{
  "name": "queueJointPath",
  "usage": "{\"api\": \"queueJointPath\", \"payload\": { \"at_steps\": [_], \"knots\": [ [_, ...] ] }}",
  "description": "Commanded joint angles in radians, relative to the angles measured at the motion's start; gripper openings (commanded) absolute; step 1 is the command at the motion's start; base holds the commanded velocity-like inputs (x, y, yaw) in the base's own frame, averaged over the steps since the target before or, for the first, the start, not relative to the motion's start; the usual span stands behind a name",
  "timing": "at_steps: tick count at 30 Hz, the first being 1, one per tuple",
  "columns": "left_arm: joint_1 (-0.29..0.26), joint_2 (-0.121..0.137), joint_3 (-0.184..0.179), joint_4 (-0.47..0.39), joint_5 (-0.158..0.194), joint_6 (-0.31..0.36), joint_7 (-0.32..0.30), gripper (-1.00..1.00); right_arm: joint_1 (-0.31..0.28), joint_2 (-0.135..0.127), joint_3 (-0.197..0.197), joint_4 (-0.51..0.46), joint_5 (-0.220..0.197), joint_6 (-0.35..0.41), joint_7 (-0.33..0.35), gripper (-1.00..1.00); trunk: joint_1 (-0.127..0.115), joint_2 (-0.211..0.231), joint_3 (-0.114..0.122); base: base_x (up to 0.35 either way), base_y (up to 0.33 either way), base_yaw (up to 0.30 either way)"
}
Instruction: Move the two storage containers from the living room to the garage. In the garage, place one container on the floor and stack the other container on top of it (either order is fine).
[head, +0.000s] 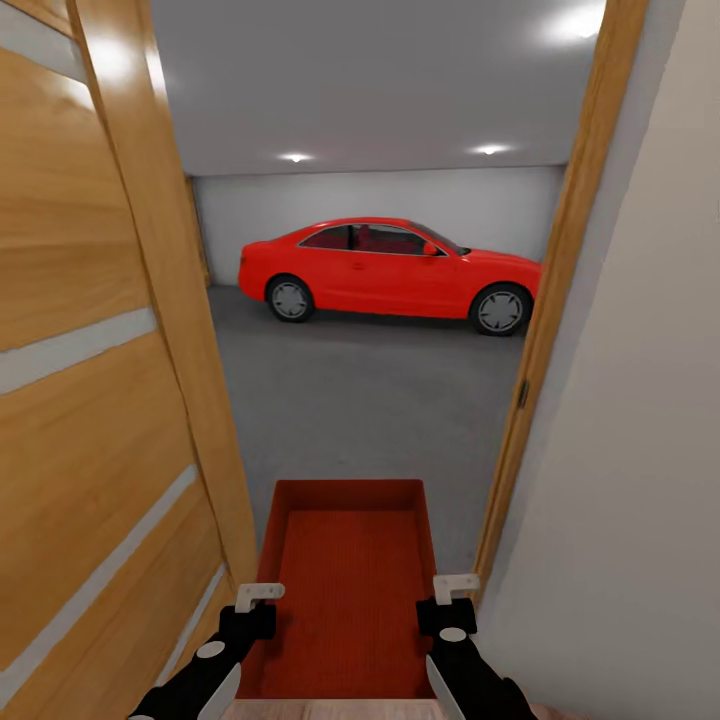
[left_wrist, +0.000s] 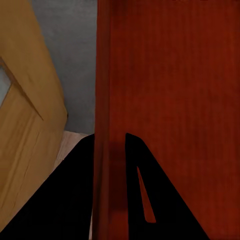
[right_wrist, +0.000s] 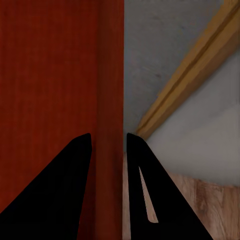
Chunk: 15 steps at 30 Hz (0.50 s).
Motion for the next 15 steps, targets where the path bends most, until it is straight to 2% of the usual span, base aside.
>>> {"api": "queueJointPath", "payload": {
  "at_steps": [1, 6, 10, 15],
  "knots": [
    [-0.001, 0.002, -0.002, 0.004, 0.012, 0.005, 0.015, -1.0, -0.001, -0.017, 0.012, -0.004, 0.041, 0.01, -0.014, -1.0, 0.0, -0.001, -0.001, 0.091, 0.053, -0.106],
    [-0.001, 0.002, -0.002, 0.004, 0.012, 0.004, 0.015, -1.0, -0.001, -0.017, 0.012, -0.004, 0.04, 0.01, -0.014, -1.0, 0.0, -0.001, -0.001, 0.041, 0.024, -0.172],
    [-0.002, 0.002, -0.002, 0.004, 0.012, 0.005, 0.015, -1.0, -0.001, -0.017, 0.012, -0.004, 0.041, 0.01, -0.015, -1.0, 0.0, -0.001, -0.001, 0.035, 0.006, -0.079],
    [-0.002, 0.002, -0.002, 0.004, 0.012, 0.005, 0.015, -1.0, -0.001, -0.017, 0.012, -0.004, 0.042, 0.01, -0.015, -1.0, 0.0, -0.001, -0.001, 0.212, 0.038, -0.018]
  ]
}}
